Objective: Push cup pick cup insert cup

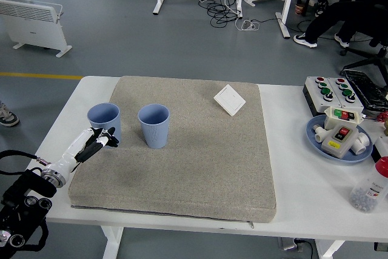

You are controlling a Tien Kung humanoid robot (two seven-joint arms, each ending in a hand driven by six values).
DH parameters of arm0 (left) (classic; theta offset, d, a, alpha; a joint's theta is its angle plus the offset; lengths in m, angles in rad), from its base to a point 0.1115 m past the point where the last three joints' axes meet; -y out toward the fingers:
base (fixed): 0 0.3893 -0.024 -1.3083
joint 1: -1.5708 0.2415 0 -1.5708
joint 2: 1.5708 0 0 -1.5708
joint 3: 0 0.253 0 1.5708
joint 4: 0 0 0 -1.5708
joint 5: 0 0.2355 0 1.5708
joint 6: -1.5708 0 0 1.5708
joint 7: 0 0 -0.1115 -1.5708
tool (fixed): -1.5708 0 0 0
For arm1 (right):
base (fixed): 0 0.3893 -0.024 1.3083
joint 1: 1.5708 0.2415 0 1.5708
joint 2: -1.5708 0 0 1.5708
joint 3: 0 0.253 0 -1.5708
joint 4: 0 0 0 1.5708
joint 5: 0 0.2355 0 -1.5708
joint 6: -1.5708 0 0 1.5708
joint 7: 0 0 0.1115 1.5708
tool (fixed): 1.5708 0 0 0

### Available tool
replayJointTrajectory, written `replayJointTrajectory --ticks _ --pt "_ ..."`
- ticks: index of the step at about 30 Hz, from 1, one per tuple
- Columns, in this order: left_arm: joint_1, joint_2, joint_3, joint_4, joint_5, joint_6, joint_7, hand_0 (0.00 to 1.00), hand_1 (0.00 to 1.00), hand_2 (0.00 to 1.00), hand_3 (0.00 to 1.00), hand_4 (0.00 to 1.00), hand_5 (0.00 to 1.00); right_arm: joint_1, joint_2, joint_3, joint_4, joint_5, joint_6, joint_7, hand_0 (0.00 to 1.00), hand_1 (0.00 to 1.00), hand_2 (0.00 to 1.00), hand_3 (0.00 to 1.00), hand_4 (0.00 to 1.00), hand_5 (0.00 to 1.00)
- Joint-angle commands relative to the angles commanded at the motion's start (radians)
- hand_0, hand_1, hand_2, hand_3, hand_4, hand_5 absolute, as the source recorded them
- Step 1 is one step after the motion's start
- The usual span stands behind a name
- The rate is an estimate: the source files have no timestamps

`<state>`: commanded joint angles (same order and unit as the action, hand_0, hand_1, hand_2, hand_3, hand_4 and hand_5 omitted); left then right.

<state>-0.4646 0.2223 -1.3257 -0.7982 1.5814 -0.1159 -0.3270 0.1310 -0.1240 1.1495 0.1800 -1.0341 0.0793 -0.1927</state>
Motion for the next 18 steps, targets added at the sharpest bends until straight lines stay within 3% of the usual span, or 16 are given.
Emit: replayJointTrajectory --ticks 18 --pt "-0.073 -0.029 0.029 0.099 0.006 0.008 -0.024 0.757 0.592 0.508 0.466 0.598 0.998 0.000 -0.001 -0.007 0.000 0.001 0.001 -0.001 0.774 0.684 0.682 0.569 0.134 0.475"
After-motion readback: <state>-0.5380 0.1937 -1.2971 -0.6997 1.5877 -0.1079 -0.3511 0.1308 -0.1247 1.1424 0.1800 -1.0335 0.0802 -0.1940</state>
